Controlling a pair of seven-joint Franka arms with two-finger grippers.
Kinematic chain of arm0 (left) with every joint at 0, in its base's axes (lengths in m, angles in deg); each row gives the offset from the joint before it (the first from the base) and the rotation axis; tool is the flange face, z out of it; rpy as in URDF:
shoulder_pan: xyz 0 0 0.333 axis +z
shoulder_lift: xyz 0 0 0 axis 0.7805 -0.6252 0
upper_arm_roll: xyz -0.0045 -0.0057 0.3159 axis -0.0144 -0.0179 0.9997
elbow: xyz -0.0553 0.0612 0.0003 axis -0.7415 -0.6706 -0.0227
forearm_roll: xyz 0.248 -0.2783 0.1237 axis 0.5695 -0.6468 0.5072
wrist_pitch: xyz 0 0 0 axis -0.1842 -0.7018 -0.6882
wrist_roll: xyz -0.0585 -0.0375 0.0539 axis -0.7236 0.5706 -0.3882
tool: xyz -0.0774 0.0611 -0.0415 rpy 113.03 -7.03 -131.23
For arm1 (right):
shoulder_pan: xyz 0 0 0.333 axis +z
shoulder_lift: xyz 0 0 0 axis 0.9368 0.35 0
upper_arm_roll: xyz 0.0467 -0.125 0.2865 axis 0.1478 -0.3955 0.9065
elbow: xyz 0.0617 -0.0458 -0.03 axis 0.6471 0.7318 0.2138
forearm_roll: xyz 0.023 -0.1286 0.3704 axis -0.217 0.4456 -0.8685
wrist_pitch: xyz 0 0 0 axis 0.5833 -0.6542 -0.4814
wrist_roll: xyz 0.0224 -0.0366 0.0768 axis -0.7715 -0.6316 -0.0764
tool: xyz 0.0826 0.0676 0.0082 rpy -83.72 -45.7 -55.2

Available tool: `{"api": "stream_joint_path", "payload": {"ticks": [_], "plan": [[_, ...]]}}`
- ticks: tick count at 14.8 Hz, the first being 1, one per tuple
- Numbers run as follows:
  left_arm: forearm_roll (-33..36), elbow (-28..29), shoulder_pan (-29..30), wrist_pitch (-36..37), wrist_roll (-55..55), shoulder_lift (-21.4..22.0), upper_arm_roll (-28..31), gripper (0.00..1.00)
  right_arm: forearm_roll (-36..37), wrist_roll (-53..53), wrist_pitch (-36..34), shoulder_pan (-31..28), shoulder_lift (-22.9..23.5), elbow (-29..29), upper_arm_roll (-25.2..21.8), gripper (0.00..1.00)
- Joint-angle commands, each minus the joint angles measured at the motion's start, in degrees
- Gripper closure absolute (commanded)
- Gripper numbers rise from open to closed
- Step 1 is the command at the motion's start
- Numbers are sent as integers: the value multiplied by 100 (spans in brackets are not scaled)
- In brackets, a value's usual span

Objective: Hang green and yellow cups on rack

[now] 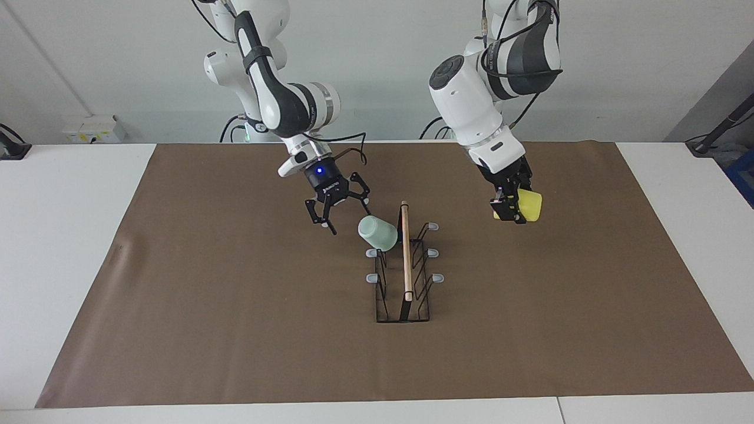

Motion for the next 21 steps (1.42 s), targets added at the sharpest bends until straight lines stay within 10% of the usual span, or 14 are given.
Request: {"api": "stream_joint_path", "payload": {"ticks": [1,11,21], "plan": [[303,142,-221,-148,-452,34,77,100,-508,484,214,-143,-133,-15,-7,0],[1113,81,-880,-52,-1447,-774,95,100,2676,537,-23,-979,34,-103,-42,0],[1271,80,-1435,449,-1939,-1179,95,100,7480,301,-2121,-2726,131,-288,-68,0]]}}
